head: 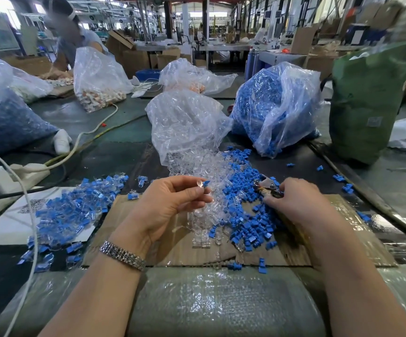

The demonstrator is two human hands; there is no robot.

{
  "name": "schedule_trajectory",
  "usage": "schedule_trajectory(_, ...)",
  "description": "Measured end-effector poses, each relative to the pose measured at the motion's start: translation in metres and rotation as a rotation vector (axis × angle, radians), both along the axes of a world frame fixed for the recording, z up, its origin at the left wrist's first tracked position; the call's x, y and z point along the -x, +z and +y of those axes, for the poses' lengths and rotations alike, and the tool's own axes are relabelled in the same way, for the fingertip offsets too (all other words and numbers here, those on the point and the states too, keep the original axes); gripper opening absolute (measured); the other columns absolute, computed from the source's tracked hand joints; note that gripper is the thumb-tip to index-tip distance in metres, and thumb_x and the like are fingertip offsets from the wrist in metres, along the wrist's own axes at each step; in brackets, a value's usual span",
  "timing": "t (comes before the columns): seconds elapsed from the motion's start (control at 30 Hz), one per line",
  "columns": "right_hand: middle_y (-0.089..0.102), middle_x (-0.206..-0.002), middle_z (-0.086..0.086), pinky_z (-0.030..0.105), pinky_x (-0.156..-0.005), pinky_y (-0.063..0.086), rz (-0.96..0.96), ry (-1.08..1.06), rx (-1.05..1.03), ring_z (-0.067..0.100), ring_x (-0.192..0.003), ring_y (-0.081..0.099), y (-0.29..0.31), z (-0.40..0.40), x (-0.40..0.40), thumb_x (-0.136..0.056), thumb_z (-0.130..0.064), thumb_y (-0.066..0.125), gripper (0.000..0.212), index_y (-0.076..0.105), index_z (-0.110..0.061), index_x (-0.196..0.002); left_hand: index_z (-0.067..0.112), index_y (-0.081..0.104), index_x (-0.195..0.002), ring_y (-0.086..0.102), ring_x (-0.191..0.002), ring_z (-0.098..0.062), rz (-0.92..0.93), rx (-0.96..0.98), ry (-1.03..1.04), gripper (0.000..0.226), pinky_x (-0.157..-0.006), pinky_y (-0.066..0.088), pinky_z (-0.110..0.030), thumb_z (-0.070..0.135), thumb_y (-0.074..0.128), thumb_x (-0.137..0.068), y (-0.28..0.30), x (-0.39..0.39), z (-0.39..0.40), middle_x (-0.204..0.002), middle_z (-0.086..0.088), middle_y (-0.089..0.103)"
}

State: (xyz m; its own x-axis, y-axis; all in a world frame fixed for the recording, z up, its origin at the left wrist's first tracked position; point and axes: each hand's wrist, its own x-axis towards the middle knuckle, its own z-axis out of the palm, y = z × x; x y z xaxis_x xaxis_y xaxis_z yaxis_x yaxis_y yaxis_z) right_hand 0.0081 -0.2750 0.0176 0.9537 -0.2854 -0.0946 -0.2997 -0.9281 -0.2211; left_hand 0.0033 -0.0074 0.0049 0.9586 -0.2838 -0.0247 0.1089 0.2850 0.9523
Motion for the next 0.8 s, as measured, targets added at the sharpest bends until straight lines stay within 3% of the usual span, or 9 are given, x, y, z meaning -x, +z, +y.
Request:
schedule_trajectory(0.07,0.064,-0.105,0.014,0.038,-0.078,0.050,-0.018,0.031,-0.006,0.034,-0.102,0.058,-0.002,0.000,-0.001,-0.088,-0.052,0.066,0.044,0.064,-0.010,-0.103,-0.003,0.074,-0.105,0.075,-0.095,-0.035,0.004,0.016,0.011,0.029,-0.077,0.062,-0.028,0.003,0.074,-0.077,0.000,-0.001,0.000,-0.106,-0.027,0.073)
schedule_trajectory(0.13,0.062,-0.093,0.013,0.034,-0.066,0.041,-0.047,0.048,0.022,0.034,-0.092,0.058,-0.002,0.004,-0.001,-0.088,-0.047,0.064,0.036,0.060,-0.011,-0.085,-0.006,0.071,-0.109,0.075,-0.095,-0.034,0.005,0.027,0.023,0.034,-0.077,0.062,-0.029,0.004,0.075,-0.077,-0.001,-0.003,0.001,-0.108,-0.027,0.073)
schedule_trajectory(0.23,0.062,-0.082,0.010,0.033,-0.058,0.036,-0.047,0.020,0.009,0.030,-0.077,0.059,0.002,0.005,-0.001,-0.090,-0.040,0.060,0.033,0.057,-0.011,-0.076,-0.005,0.070,-0.110,0.075,-0.092,-0.032,0.003,0.050,0.057,0.037,-0.077,0.063,-0.029,0.005,0.075,-0.075,0.000,-0.003,0.001,-0.107,-0.027,0.073)
schedule_trajectory(0.33,0.056,-0.065,0.007,0.032,-0.053,0.035,-0.117,-0.039,-0.135,0.023,-0.057,0.047,0.010,-0.001,-0.002,-0.094,-0.026,0.056,0.034,0.052,-0.006,-0.067,-0.005,0.069,-0.111,0.075,-0.089,-0.030,-0.003,0.074,0.106,0.038,-0.073,0.062,-0.027,0.005,0.075,-0.075,0.001,-0.003,0.001,-0.106,-0.025,0.074)
schedule_trajectory(0.4,0.057,-0.063,0.009,0.033,-0.057,0.042,-0.158,-0.038,-0.384,0.024,-0.056,0.051,0.021,-0.004,0.003,-0.097,-0.031,0.058,0.037,0.059,-0.005,-0.070,-0.004,0.069,-0.110,0.075,-0.089,-0.029,0.001,0.097,0.120,0.037,-0.071,0.062,-0.026,0.005,0.075,-0.074,0.001,-0.003,0.001,-0.105,-0.024,0.075)
schedule_trajectory(0.47,0.069,-0.070,0.010,0.037,-0.068,0.055,-0.104,0.047,-0.582,0.025,-0.064,0.067,0.034,-0.001,0.010,-0.094,-0.036,0.068,0.032,0.069,-0.006,-0.082,-0.002,0.070,-0.109,0.075,-0.091,-0.029,0.008,0.117,0.121,0.034,-0.072,0.061,-0.026,0.004,0.075,-0.076,0.002,-0.004,0.002,-0.106,-0.023,0.075)
schedule_trajectory(0.57,0.074,-0.083,0.013,0.041,-0.083,0.061,0.064,0.235,-0.752,0.027,-0.081,0.075,0.043,0.015,0.017,-0.095,-0.019,0.068,0.020,0.070,-0.001,-0.103,0.000,0.072,-0.109,0.074,-0.098,-0.030,0.026,0.154,0.110,0.031,-0.077,0.062,-0.028,0.004,0.074,-0.078,0.000,-0.005,0.004,-0.110,-0.022,0.074)
schedule_trajectory(0.67,0.069,-0.083,0.015,0.034,-0.071,0.060,0.220,0.315,-0.983,0.023,-0.074,0.071,0.046,0.036,0.022,-0.098,0.001,0.052,0.019,0.062,0.012,-0.111,0.004,0.077,-0.104,0.073,-0.105,-0.029,0.014,0.143,0.098,0.026,-0.081,0.061,-0.028,0.006,0.075,-0.078,0.000,-0.006,0.005,-0.112,-0.019,0.075)
schedule_trajectory(0.8,0.072,-0.084,0.016,0.038,-0.072,0.059,0.306,0.403,-0.939,0.024,-0.075,0.071,0.050,0.055,0.028,-0.099,0.002,0.048,0.018,0.058,0.010,-0.112,0.004,0.075,-0.109,0.073,-0.107,-0.024,-0.009,0.109,0.108,0.031,-0.083,0.060,-0.027,0.007,0.075,-0.078,0.000,-0.005,0.003,-0.113,-0.016,0.075)
